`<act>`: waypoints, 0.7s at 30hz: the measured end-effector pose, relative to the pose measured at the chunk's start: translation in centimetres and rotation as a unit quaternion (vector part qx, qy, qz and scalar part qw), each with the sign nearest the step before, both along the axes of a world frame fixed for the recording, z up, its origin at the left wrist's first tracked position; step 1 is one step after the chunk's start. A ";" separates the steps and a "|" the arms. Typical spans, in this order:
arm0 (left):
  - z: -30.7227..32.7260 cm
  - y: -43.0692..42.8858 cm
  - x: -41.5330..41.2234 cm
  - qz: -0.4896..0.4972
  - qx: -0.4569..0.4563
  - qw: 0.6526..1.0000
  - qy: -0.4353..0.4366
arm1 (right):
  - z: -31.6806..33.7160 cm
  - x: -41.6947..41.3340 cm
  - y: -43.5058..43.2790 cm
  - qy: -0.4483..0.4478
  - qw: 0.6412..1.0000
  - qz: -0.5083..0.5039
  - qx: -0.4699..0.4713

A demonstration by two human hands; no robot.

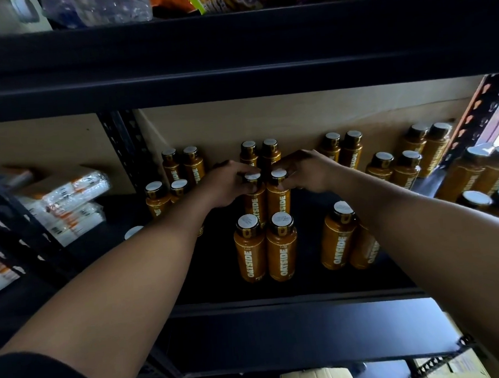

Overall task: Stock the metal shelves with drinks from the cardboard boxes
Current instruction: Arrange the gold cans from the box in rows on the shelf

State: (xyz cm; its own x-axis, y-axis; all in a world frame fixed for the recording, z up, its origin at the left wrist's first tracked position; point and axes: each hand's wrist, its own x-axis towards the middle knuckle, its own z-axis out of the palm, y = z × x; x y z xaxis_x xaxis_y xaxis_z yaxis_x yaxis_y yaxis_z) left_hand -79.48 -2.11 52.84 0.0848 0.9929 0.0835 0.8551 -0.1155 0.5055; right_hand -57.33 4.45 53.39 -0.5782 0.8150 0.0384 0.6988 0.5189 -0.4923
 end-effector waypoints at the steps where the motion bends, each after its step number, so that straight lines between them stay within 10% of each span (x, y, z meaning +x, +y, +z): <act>1: 0.0 0.0 0.0 0.001 0.003 1.000 -0.001 | 0.0 -0.1 0.0 -0.002 1.000 0.001 0.001; 21: -0.9 -0.7 -0.4 0.017 -0.004 0.999 -0.027 | 0.0 0.3 -0.4 -0.014 1.000 0.013 -0.001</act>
State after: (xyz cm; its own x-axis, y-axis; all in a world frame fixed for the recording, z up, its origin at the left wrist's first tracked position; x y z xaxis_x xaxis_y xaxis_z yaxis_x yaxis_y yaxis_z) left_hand -79.87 -2.83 51.97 0.0461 0.9958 0.0785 0.8294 -0.0819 0.5526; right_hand -57.00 4.09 53.44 -0.6002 0.7996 0.0201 0.6986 0.5362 -0.4737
